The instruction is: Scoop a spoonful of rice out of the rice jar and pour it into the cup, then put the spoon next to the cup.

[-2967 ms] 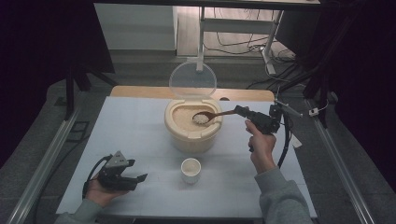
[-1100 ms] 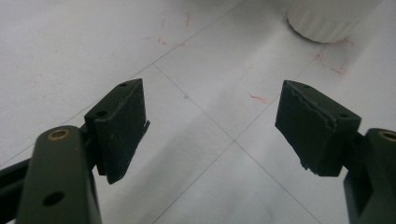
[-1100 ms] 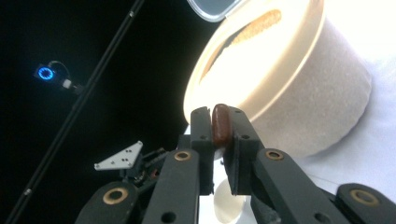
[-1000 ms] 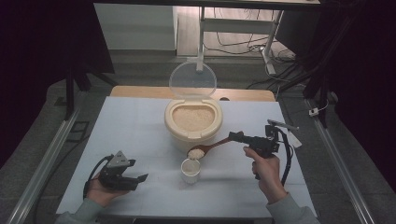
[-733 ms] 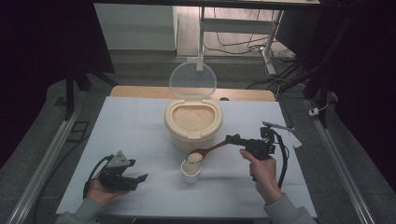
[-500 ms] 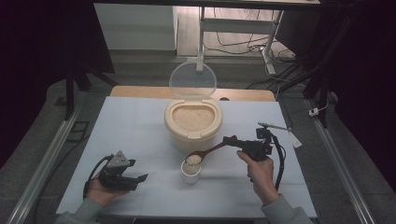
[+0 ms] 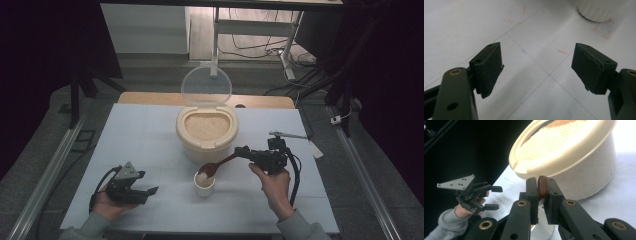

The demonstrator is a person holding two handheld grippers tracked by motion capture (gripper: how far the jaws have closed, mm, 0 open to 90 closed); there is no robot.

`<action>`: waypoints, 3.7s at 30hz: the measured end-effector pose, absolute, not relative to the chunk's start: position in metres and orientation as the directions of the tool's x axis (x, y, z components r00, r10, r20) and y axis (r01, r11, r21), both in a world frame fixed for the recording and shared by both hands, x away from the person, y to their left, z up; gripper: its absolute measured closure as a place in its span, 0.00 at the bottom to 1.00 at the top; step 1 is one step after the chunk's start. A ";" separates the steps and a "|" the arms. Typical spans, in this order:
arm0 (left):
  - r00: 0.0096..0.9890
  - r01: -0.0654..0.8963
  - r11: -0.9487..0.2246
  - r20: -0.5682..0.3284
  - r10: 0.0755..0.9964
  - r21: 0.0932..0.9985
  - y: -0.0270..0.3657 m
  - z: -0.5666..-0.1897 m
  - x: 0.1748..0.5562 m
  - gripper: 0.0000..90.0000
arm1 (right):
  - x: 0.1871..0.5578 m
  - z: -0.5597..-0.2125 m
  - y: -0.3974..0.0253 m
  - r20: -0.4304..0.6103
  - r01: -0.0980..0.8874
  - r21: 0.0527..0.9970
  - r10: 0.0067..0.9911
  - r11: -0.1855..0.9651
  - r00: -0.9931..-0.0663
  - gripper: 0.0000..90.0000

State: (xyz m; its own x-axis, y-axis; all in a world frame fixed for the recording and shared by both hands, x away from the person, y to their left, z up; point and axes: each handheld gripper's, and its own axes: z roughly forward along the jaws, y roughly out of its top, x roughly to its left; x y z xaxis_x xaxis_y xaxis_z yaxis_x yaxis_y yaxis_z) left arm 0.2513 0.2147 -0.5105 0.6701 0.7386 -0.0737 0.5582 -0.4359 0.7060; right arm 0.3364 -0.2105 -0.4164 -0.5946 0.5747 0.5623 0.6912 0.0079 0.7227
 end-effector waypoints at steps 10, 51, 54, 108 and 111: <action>0.670 0.559 -0.436 -0.073 0.739 0.705 0.215 -0.510 0.251 0.27 | 0.322 -0.405 -0.204 0.417 0.567 0.818 0.576 0.099 -0.703 0.92; 0.674 0.559 -0.441 -0.074 0.735 0.702 0.213 -0.511 0.254 0.27 | 0.312 -0.398 -0.264 0.472 0.627 0.769 0.553 0.122 -0.687 0.92; 0.674 0.558 -0.443 -0.072 0.735 0.702 0.212 -0.511 0.254 0.27 | 0.312 -0.401 -0.261 0.476 0.640 0.753 0.544 0.155 -0.692 0.92; 0.677 0.558 -0.451 -0.067 0.733 0.697 0.212 -0.512 0.255 0.27 | 0.359 -0.469 -0.198 0.407 0.665 0.635 0.561 0.394 -0.721 0.76; 0.677 0.558 -0.454 -0.066 0.733 0.695 0.212 -0.512 0.255 0.26 | 0.362 -0.477 -0.195 0.383 0.662 0.642 0.586 0.387 -0.714 0.73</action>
State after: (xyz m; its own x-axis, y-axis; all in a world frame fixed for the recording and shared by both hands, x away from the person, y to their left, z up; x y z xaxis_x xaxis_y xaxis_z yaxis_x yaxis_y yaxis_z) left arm 0.2548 0.2119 -0.5124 0.6774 0.7326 -0.0658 0.5581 -0.4536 0.6948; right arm 0.3622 -0.1949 -0.4770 -0.7141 0.5858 0.3833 0.6619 0.3868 0.6420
